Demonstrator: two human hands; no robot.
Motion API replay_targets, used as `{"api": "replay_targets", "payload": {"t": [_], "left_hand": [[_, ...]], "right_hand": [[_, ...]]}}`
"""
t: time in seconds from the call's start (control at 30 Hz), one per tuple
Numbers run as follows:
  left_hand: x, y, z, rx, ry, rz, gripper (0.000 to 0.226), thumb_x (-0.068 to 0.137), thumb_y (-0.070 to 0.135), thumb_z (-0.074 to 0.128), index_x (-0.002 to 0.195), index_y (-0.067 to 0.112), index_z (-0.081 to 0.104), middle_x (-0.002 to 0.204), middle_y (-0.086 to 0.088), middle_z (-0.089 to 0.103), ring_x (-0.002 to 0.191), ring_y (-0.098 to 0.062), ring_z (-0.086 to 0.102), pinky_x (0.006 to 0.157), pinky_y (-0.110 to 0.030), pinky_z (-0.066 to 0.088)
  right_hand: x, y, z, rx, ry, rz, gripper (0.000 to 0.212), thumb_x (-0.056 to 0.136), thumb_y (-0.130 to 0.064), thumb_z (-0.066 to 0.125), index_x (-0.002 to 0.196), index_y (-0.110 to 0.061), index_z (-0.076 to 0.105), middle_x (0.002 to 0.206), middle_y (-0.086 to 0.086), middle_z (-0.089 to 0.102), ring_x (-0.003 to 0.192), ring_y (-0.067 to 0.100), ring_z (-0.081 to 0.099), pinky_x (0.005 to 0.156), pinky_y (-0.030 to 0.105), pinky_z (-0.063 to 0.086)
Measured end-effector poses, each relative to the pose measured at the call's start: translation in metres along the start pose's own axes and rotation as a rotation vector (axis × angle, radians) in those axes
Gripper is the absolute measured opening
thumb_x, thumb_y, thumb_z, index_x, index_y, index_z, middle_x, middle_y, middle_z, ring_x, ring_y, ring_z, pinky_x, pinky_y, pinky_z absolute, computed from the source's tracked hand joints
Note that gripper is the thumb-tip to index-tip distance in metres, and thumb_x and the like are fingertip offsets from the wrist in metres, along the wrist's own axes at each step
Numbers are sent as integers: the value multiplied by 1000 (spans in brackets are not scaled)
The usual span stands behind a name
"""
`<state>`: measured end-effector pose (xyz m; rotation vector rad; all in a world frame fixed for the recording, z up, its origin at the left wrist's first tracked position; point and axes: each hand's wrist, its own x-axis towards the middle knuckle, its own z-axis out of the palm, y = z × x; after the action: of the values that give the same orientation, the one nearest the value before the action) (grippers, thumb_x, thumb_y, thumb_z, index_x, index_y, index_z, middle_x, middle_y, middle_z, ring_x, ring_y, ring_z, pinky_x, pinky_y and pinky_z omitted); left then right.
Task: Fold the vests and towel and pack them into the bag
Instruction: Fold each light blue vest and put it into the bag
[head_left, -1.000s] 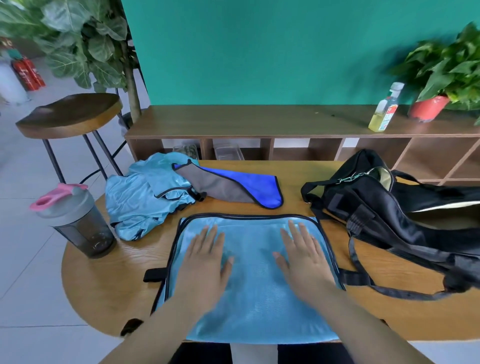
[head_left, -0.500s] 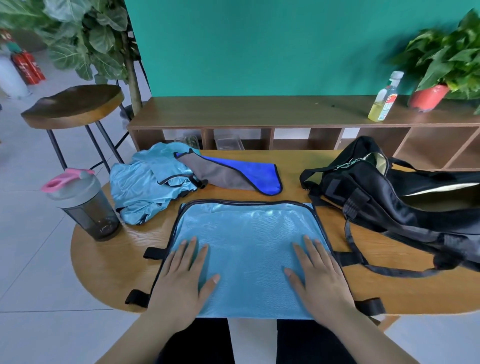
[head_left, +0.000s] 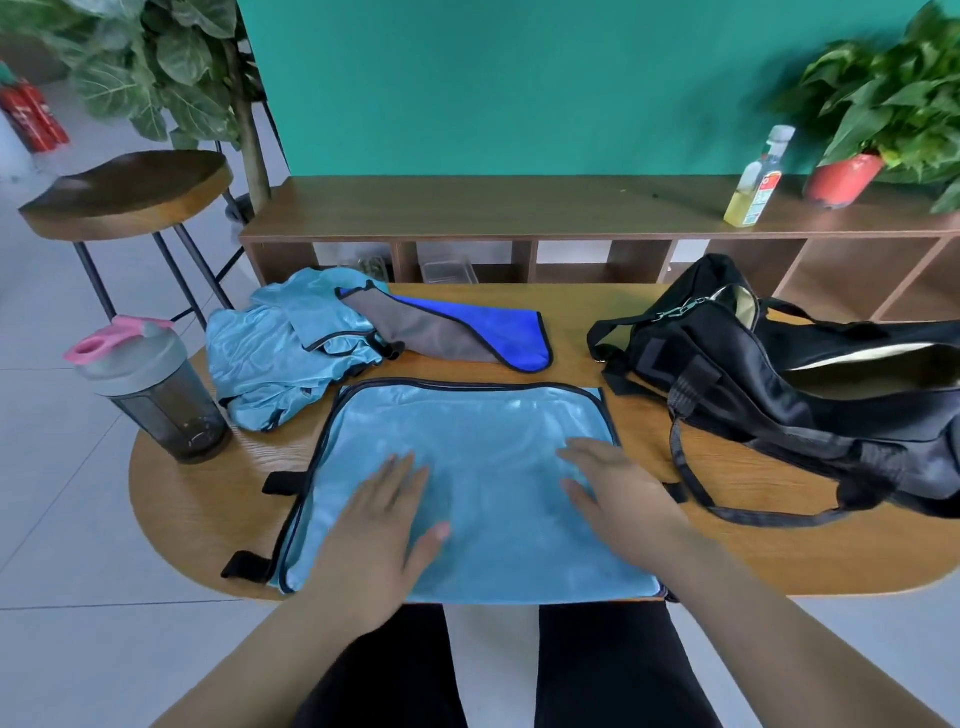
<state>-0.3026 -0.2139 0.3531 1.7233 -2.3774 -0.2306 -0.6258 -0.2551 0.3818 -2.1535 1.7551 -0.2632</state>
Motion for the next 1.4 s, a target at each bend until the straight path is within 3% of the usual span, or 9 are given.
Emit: {"api": "replay_targets", "payload": {"t": [0.1, 0.3, 0.43, 0.57, 0.8, 1.0, 1.17, 1.3, 1.4], "left_hand": [[12, 69, 9, -85, -67, 199, 83, 104, 71, 24, 169, 20, 13, 175, 7, -8, 161, -10, -11, 131, -32, -2], [32, 158, 49, 34, -126, 401, 96, 101, 69, 40, 167, 12, 0, 176, -4, -9, 162, -22, -12, 131, -43, -6], [34, 169, 70, 141, -91, 322, 92, 100, 59, 50, 165, 5, 14, 174, -14, 13, 162, -32, 9, 129, -52, 17], [33, 188, 77, 161, 5, 332, 95, 96, 63, 57, 164, 6, 21, 171, -20, 21, 160, -37, 17, 128, -52, 23], [26, 199, 96, 140, 88, 389, 78, 101, 45, 62, 165, 23, 23, 161, -29, 38, 150, -46, 37, 120, -55, 38], [17, 193, 98, 140, 119, 453, 57, 96, 24, 46, 153, 21, 42, 163, -25, 38, 152, -43, 36, 121, -51, 36], [11, 194, 96, 49, 156, 461, 51, 96, 18, 43, 146, 20, 48, 158, -17, 47, 150, -37, 41, 120, -49, 38], [11, 203, 85, -87, 234, 456, 43, 96, 18, 55, 139, 24, 55, 145, -5, 56, 134, -28, 53, 112, -42, 44], [9, 211, 65, -182, 253, 426, 49, 90, 19, 60, 137, 30, 55, 134, 3, 54, 116, -22, 55, 99, -35, 47]], "right_hand": [[27, 7, -9, -6, 72, 15, 47, 111, -36, 47, 157, -28, 44, 166, -11, 35, 151, 11, 34, 116, 30, 38], [55, 38, -14, -182, -89, 27, 57, 111, -40, 44, 165, -26, 29, 175, -6, 13, 161, 16, 6, 128, 44, 23], [56, 56, -15, -46, 17, 41, 56, 107, -38, 55, 160, -30, 39, 171, -11, 22, 156, 17, 19, 124, 44, 32], [66, 65, -18, 44, 127, 116, 55, 105, -37, 60, 157, -28, 44, 163, -7, 35, 149, 21, 30, 118, 43, 39], [99, 75, -28, 31, 5, 321, 65, 103, -54, 54, 160, -27, 37, 155, 12, 37, 121, 33, 59, 95, 47, 56], [107, 73, -25, -1, 8, 371, 57, 102, -49, 59, 151, -26, 43, 146, 14, 45, 105, 32, 63, 82, 42, 57], [98, 72, -27, 97, 76, 430, 29, 101, -28, 63, 128, -19, 55, 132, 12, 47, 83, 24, 57, 61, 30, 40], [87, 75, -40, 156, 128, 428, 19, 97, -22, 63, 115, -19, 57, 99, 5, 62, 79, 21, 59, 53, 28, 38], [77, 76, -53, 184, 148, 438, 21, 94, -26, 66, 113, -22, 57, 92, 3, 64, 79, 21, 62, 59, 31, 48]]}}
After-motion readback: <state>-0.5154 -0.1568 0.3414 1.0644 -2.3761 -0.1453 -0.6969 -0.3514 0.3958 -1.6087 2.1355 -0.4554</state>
